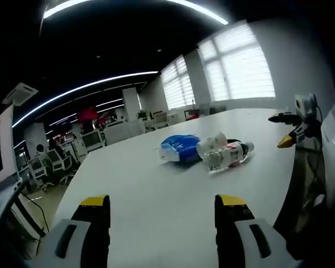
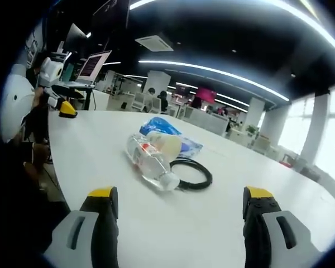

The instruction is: Arrange the tabletop items into an orderly group along one side of the table until the central work area is clear of visible clutter.

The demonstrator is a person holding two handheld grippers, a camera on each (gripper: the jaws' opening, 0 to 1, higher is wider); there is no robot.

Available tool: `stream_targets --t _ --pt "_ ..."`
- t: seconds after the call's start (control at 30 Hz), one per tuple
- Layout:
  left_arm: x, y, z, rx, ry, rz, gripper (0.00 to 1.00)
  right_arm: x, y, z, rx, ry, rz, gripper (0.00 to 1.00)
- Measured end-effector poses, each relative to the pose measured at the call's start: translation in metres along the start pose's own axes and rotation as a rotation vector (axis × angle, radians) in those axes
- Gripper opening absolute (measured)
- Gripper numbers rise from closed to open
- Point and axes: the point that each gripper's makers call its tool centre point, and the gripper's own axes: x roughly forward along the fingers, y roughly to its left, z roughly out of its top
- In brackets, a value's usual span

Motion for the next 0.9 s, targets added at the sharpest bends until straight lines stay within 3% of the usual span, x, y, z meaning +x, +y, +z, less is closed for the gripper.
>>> stream_targets --t 0.3,0.47,0.9 --pt "0.009 -0.013 0.008 0.041 -0.012 -0.029 0.76 -0.002 0.000 -0.001 -0.002 0.000 -0.005 0.89" --pt "0.014 -0.023 0.011 0.134 0.013 -0.041 0.76 -0.002 -0.001 -0.003 -0.010 0.012 -0.011 0.89" --pt "0.036 -0.046 0.026 0.278 -0.010 -0.072 0.76 -0.002 -0.001 -0.006 -0.014 0.023 -0.019 0.88"
